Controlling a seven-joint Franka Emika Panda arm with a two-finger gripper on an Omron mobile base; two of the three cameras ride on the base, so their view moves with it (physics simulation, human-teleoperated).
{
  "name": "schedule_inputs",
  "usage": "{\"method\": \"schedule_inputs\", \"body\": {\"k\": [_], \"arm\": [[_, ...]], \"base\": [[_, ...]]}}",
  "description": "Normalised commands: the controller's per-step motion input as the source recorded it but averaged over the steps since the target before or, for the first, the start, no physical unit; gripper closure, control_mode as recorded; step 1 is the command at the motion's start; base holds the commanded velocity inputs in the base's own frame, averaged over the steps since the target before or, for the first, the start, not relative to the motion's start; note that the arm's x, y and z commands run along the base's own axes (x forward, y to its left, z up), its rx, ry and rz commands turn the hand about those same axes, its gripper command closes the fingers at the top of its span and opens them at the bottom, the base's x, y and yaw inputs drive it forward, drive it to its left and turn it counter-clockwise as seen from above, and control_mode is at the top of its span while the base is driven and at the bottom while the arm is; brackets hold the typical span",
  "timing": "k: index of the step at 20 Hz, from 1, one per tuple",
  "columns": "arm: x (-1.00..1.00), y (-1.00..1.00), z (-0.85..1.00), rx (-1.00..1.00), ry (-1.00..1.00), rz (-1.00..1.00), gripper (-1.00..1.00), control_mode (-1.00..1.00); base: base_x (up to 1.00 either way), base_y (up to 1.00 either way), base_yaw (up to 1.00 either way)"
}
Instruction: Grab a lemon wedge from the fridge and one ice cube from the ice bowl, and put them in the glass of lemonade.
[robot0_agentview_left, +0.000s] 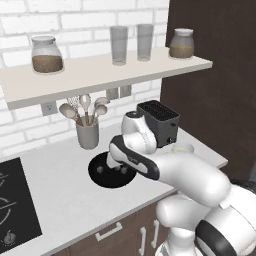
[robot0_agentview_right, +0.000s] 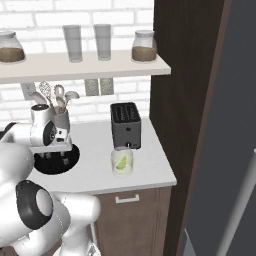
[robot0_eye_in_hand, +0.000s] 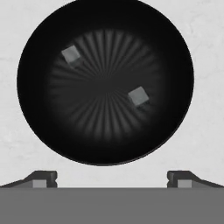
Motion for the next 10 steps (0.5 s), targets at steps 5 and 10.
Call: {"method": "schedule_inputs", "body": {"k": [5, 10], "arm": [[0.0, 0.11, -0.07, -0.04, 0.01, 0.0, -1.0, -1.0], [0.02, -0.07, -0.22, 0.0, 0.08, 0.0, -1.0, -1.0]], "base": [[0.0, 0.0, 0.0], [0.0, 0.0, 0.0]]}}
